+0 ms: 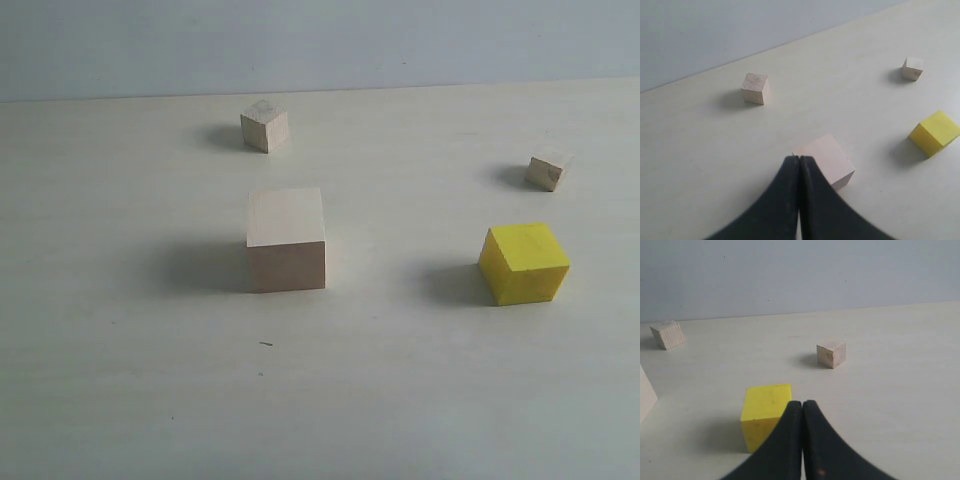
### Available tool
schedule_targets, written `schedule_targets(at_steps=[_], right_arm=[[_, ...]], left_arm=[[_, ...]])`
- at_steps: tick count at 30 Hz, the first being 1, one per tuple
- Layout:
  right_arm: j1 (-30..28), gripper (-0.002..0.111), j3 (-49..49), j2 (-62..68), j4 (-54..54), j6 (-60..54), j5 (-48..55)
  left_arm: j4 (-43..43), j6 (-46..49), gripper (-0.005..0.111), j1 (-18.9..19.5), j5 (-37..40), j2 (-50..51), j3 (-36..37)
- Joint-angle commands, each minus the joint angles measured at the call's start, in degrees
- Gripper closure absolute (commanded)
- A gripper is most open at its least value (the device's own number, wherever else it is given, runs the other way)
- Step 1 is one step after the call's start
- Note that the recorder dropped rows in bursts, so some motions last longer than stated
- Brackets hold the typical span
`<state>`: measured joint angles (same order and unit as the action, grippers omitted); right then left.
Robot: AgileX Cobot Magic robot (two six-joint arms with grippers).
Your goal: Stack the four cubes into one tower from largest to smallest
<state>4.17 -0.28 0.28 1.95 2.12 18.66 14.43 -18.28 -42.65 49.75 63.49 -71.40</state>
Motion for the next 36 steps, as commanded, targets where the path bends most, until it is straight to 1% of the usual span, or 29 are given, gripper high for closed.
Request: schedule_targets(at_steps=[1,10,13,27,36], right_arm=[[0.06,0.108,0.28,1.10,0.21,0.01,-0.81],[0.06,0.108,-0.94,7.59,0.21,0.01,-2.24],[0.06,0.108,-3.08,10.01,0.21,0.01,-1.99],[0.06,0.108,-15.16,25.25,0.21,0.01,-1.99],[0.06,0.108,-20.24,31.14,0.21,0.01,-2.10]], left_arm=[[0.36,0.30,0.106,-0.22,-2.63,-5.51,3.85],[1.86,0.30,0.106,-0.22,-4.08,-14.85,10.77],[2.95,0.30,0.106,-0.22,-4.70,-17.96,13.02],[3.06,0.30,0.106,-0.22,-4.70,-30.66,21.44],[3.19,0.30,0.106,-0.22,-3.57,-38.83,25.48]])
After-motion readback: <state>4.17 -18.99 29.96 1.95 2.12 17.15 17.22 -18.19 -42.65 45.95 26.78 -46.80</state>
